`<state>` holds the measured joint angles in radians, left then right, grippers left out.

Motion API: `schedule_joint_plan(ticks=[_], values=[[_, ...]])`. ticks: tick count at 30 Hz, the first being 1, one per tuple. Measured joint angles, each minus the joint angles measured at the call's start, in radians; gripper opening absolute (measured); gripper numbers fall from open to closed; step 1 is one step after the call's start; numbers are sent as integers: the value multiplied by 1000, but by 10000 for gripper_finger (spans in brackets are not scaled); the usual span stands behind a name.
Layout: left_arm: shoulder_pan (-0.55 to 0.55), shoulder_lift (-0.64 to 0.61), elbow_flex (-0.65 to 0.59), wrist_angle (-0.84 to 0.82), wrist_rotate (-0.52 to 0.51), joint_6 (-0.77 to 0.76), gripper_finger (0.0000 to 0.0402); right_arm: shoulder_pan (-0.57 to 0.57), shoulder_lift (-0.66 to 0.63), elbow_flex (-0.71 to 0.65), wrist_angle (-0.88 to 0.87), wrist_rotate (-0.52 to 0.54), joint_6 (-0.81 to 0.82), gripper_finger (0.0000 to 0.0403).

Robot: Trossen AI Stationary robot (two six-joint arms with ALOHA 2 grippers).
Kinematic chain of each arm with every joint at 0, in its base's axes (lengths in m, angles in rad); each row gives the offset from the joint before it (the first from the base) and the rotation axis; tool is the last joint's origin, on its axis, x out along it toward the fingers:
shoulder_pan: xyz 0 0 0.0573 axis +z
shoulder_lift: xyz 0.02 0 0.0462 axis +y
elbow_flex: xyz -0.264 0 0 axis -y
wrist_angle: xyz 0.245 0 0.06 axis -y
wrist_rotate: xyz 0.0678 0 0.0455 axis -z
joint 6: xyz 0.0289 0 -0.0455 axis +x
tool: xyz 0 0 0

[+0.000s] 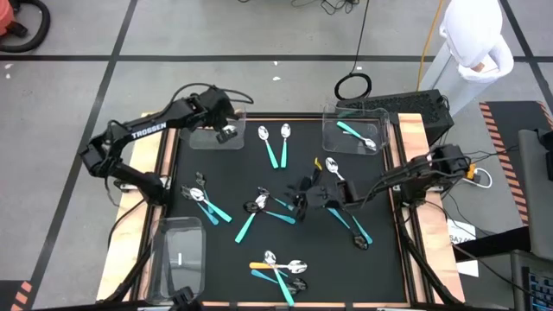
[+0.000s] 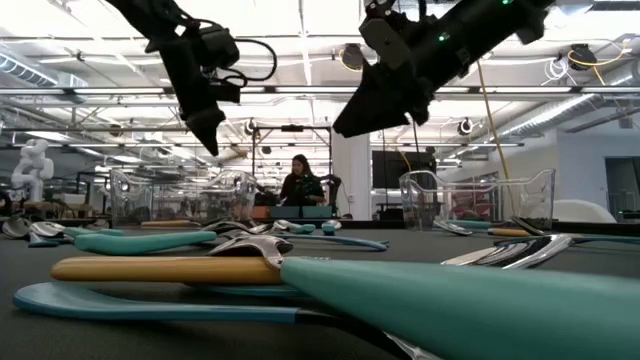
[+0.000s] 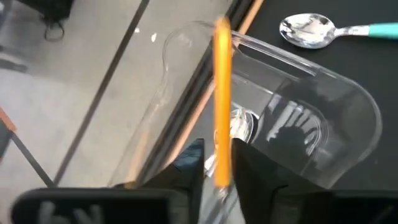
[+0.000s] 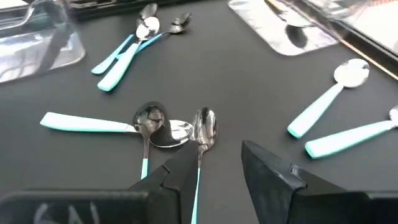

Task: Sort silverware by color (type)
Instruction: Put the top left yellow spoon into the top left bin, then put the bottom yellow spoon into the top left bin

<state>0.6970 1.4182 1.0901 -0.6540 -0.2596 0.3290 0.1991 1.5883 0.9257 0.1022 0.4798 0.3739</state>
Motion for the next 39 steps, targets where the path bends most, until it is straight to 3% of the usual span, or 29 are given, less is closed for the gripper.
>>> schedule_joint_plan(ticks=[5,8,10,12,14,18,25,31,39], values=[[0,38,0,-19,-2,-43,170,62,0,0,-40,72,132,118],[-12,43,8,-69,34,-184,210,111,0,0,-54,113,195,118],[-45,23,15,-110,203,-306,219,147,0,0,-71,118,243,118],[-124,-22,12,-106,397,-329,217,181,0,0,-101,118,292,118],[-252,-66,-4,-57,469,-324,203,213,0,0,-126,118,343,118],[-533,-97,-49,54,459,-318,174,266,0,0,-144,118,437,118],[-947,-39,-213,533,415,-243,162,307,0,0,-128,123,484,118],[-1126,83,-248,784,301,-313,161,309,0,0,-131,121,524,118],[-1239,325,-234,943,200,-352,161,309,0,0,-129,120,530,118]])
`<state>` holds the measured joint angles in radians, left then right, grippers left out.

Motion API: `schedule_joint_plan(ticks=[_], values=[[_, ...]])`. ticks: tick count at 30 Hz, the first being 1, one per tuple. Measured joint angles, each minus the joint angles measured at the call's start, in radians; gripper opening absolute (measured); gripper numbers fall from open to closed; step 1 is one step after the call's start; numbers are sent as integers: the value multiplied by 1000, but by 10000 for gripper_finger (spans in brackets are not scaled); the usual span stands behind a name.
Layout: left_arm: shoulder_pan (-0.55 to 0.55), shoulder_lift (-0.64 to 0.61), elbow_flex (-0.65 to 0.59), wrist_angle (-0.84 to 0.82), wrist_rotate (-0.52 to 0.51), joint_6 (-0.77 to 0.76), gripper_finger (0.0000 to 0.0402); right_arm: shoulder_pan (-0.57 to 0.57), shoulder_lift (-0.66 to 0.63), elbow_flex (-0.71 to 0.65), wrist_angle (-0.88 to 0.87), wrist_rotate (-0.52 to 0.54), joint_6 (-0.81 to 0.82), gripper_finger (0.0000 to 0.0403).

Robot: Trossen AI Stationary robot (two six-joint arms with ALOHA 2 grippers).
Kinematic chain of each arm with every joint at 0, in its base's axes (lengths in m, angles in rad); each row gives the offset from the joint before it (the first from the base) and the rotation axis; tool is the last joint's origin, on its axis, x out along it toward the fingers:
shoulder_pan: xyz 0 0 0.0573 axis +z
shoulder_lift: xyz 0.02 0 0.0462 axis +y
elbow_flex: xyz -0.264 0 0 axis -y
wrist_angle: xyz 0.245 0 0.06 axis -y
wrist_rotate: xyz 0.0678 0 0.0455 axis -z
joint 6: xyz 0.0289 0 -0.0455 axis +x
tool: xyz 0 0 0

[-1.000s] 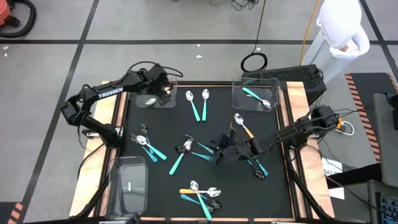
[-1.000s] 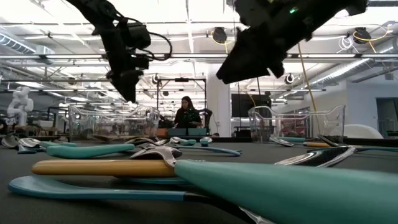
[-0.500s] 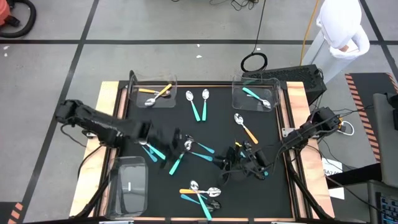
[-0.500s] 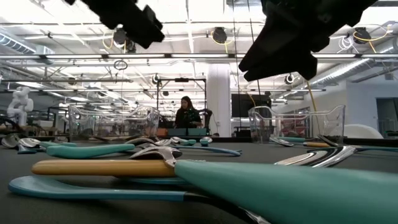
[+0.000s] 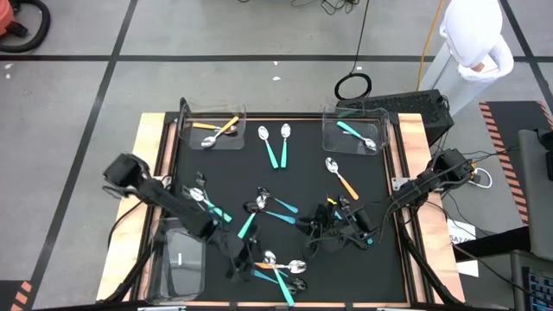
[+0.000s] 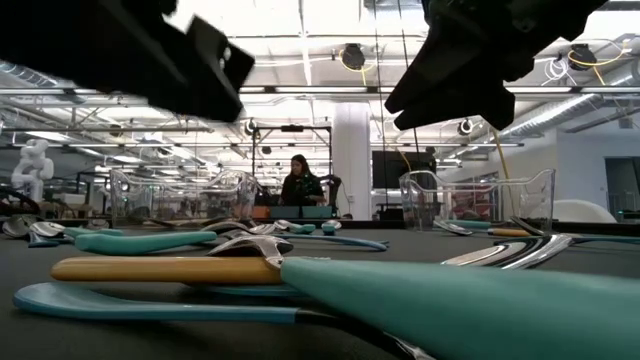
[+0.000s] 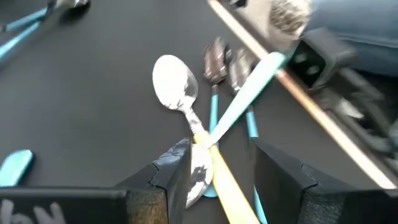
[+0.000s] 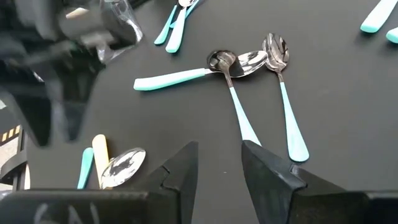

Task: Sort silverware by color (type)
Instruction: Put the bottom yellow spoon into the top left bin

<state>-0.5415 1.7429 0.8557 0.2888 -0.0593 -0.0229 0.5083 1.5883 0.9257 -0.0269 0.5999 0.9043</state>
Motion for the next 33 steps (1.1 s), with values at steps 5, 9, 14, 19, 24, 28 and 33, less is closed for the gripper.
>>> schedule_joint_plan(ticks=[5,9,14,19,24,28,33], values=[[-13,75,15,2,-30,-49,173,0,0,0,0,-1,0,118],[-18,112,14,-4,-19,-51,193,0,0,0,0,-2,1,118],[-18,148,14,-6,5,-88,214,0,0,0,0,-2,1,118],[-18,173,16,-6,-4,-102,219,0,0,0,0,-1,8,118],[-17,159,16,-41,-50,-101,194,0,0,0,0,0,8,118],[9,136,14,-84,-70,-103,148,0,0,0,0,1,8,118],[58,123,15,-150,-68,-125,85,0,0,0,0,1,15,118]])
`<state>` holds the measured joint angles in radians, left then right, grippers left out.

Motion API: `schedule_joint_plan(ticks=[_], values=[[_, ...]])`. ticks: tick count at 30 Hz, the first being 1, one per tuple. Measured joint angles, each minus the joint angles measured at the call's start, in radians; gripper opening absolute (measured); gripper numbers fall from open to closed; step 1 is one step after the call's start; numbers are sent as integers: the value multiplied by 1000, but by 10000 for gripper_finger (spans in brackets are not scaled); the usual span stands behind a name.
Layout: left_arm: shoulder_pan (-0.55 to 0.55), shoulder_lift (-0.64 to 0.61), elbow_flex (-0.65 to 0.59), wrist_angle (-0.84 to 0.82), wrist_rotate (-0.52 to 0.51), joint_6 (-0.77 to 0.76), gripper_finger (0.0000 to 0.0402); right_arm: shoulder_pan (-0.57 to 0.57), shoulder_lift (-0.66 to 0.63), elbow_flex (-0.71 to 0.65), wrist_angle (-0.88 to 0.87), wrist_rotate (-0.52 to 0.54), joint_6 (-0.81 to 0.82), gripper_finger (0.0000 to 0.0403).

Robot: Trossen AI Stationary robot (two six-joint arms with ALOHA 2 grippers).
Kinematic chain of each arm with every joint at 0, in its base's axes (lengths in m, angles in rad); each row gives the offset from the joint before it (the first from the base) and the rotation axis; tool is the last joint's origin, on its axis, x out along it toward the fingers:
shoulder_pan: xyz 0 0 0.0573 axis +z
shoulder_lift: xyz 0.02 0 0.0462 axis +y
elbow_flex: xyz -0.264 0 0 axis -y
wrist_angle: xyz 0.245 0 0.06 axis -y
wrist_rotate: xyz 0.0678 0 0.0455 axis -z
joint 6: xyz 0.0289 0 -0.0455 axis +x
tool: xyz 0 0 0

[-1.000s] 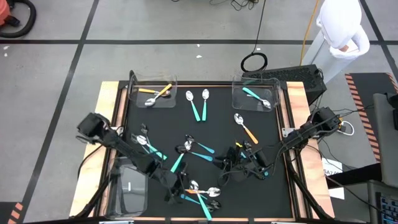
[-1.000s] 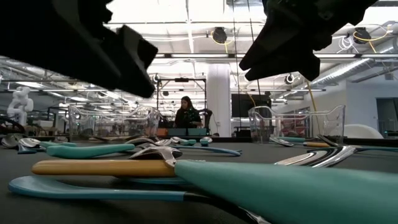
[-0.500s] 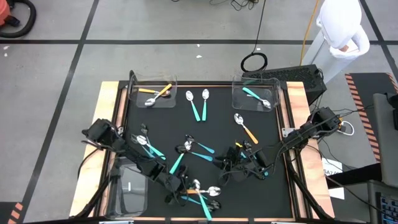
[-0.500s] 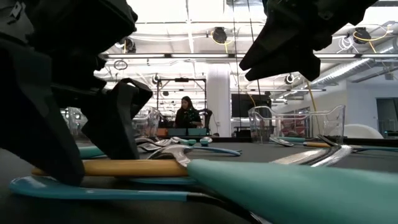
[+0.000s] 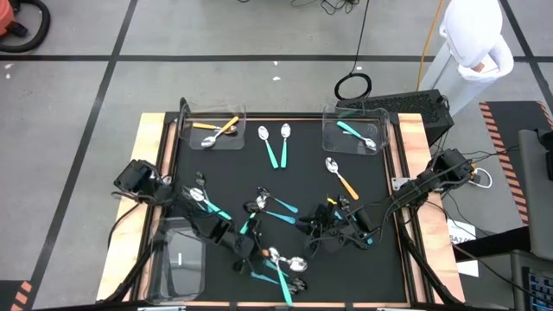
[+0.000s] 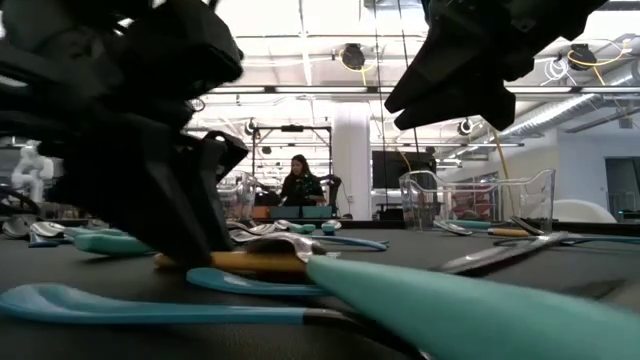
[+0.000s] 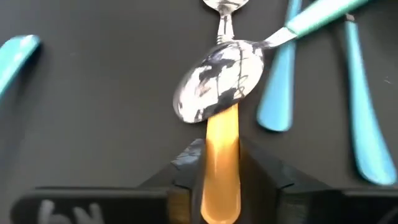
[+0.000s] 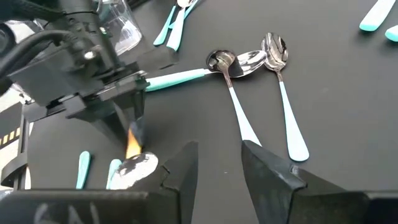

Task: Sort silverware by color (type)
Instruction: Put the bottom yellow spoon into the top left bin

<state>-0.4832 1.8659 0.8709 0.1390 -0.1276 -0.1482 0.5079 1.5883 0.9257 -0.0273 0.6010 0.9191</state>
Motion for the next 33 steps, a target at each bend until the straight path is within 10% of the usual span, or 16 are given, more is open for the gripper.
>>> schedule_joint_plan(ticks=[21,33], values=[[134,-99,-5,-71,-25,-98,77,5,0,1,-5,7,5,118],[134,-94,-3,-20,-30,-74,143,16,0,1,0,27,16,118]])
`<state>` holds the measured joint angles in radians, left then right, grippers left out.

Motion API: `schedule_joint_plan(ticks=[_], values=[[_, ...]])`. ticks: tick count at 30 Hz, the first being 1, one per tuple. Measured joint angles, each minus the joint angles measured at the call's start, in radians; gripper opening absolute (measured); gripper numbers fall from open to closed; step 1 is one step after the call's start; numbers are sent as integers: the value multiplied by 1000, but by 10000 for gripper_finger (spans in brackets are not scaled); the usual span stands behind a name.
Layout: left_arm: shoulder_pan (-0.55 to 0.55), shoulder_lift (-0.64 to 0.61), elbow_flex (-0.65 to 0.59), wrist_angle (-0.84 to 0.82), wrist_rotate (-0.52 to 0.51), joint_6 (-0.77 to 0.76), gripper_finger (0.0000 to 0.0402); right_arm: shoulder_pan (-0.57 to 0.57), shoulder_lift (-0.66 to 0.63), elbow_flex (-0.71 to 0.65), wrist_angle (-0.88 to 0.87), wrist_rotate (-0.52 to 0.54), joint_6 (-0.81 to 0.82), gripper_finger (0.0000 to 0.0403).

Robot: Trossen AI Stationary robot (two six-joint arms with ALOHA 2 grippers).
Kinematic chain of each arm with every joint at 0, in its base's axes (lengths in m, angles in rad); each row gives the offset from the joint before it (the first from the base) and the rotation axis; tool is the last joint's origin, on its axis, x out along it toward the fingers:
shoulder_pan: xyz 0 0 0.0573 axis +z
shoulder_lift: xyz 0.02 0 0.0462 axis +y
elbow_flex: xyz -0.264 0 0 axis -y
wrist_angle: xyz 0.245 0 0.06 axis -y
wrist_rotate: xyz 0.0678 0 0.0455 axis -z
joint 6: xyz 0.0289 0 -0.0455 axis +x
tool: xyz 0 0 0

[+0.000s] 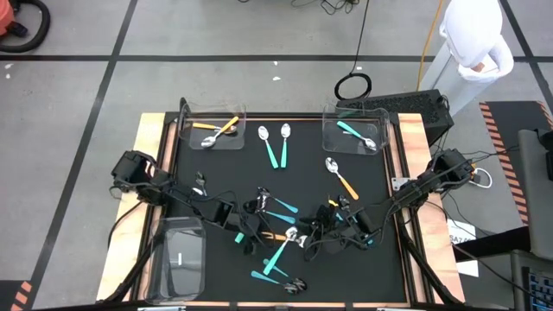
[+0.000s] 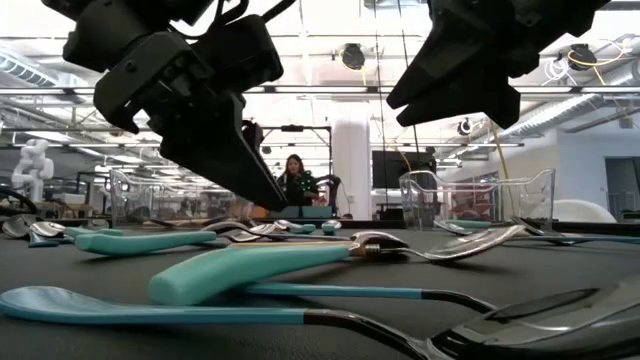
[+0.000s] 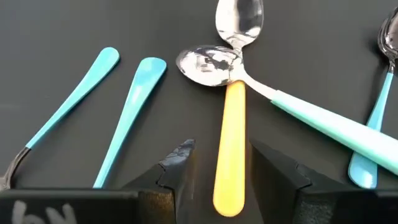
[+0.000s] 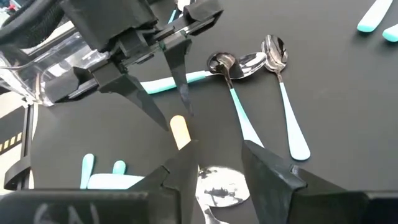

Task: Sort silverware by color (type)
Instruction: Put the bottom yellow spoon into the top left bin

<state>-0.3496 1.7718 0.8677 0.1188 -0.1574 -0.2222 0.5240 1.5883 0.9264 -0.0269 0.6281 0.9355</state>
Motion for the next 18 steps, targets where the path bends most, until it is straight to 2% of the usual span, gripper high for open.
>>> schedule_joint_plan(ticks=[4,9,18], values=[[0,2,0,66,-7,20,143,0,0,0,0,2,6,118],[-7,105,4,258,24,49,143,0,0,0,0,4,9,118],[-1,255,56,297,26,127,143,12,0,0,-6,4,14,118]])
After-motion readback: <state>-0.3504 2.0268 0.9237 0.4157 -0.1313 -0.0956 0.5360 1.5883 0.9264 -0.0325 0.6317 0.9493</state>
